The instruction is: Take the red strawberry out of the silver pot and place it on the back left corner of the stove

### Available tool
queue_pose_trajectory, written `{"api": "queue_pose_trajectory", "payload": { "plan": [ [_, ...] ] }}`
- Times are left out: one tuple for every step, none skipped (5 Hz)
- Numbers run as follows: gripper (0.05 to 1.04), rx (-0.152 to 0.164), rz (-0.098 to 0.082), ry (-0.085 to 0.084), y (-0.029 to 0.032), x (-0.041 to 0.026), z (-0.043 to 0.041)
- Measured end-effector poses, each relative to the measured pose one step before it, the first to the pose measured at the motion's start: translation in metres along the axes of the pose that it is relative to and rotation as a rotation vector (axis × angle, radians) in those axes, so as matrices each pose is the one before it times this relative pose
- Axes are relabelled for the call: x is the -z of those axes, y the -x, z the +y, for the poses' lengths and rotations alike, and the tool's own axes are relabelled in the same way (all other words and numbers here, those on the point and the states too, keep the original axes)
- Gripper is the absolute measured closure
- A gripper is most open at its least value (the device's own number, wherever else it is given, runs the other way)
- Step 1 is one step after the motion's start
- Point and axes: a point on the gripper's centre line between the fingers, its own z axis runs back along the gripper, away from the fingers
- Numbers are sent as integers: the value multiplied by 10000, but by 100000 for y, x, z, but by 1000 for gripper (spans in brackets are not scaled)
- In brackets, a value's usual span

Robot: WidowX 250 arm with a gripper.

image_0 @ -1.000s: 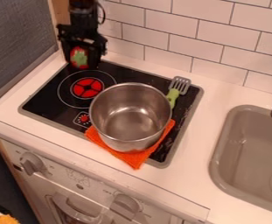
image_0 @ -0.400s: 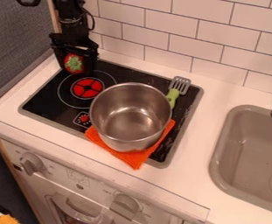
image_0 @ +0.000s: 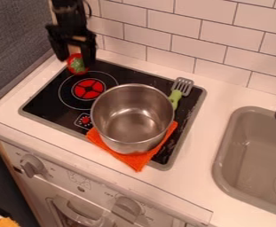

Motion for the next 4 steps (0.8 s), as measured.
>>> {"api": "queue_pose_trajectory", "payload": {
  "plan": [
    [83,322,288,-227,-246,-2163,-998],
    [83,801,472,-4,-169,-877,-2768],
    [83,-83,-43,-602,-262,-685,-1126],
    [83,-36,-22,-36,-9,-90,-7]
  ]
}}
